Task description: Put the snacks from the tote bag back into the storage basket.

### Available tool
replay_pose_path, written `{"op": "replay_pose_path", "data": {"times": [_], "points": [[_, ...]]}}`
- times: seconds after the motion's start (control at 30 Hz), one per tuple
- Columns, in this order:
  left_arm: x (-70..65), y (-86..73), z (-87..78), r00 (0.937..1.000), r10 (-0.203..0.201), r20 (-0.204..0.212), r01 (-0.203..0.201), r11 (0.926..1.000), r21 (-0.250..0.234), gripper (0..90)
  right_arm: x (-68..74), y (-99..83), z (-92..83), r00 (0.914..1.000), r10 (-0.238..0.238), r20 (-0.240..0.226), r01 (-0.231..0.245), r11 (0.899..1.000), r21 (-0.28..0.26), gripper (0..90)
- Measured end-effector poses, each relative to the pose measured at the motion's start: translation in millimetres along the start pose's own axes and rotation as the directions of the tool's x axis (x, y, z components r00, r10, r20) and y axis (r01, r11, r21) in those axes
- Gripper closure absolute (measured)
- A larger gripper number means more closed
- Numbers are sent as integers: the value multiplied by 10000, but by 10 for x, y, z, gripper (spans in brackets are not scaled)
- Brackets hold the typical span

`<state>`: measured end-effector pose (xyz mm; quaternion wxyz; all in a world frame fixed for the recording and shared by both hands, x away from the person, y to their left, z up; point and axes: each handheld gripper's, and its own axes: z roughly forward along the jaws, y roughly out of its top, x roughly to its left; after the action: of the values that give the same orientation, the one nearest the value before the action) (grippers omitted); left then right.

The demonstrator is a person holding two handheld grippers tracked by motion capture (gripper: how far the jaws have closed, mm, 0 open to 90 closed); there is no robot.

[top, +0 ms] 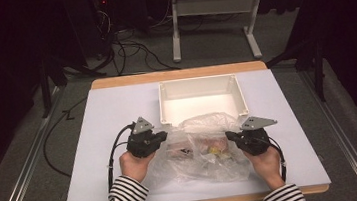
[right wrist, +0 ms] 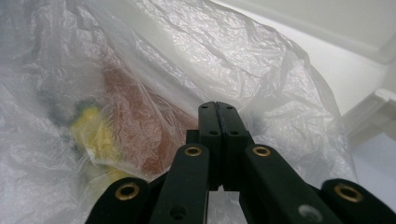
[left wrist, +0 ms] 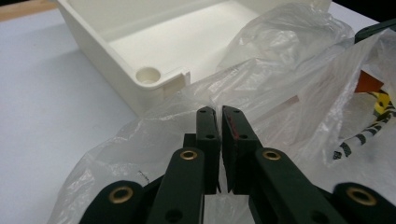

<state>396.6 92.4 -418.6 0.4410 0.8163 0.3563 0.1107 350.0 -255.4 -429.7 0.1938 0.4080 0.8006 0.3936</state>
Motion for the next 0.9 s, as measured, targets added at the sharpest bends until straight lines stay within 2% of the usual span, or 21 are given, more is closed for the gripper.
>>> {"op": "replay_pose_path", "data": {"times": [0.17, 0.27, 0.5, 0.63, 0.67, 0.7, 0.8, 0.9], "points": [[53, -9, 93, 9998, -202, -38, 203, 9995, 227, 879, -27, -18, 65, 10000, 49, 42, -51, 9997, 255, 900], [87, -22, 201, 9984, -550, -137, 555, 9975, 447, 891, -71, -49, 129, 9998, 183, 125, -188, 9991, 393, 900], [75, -84, 341, 9991, -408, -154, 421, 9944, 969, 900, -128, -175, 264, 9993, 319, 205, -339, 9940, 1042, 900], [91, -149, 426, 9987, -515, -68, 519, 9891, 1378, 900, -139, -264, 315, 9989, 426, 202, -447, 9916, 1215, 900], [92, -181, 469, 9984, -565, -78, 571, 9859, 1576, 900, -142, -292, 343, 9991, 312, 291, -349, 9902, 1351, 900], [92, -194, 487, 9987, -508, -103, 518, 9846, 1667, 900, -149, -304, 351, 9994, 200, 292, -239, 9903, 1370, 900], [91, -220, 515, 9987, -493, -138, 509, 9834, 1741, 900, -148, -323, 349, 9991, 292, 323, -330, 9920, 1222, 900], [106, -248, 522, 9979, -577, -300, 617, 9854, 1586, 871, -144, -376, 328, 9988, 115, 480, -160, 9954, 948, 871]]}}
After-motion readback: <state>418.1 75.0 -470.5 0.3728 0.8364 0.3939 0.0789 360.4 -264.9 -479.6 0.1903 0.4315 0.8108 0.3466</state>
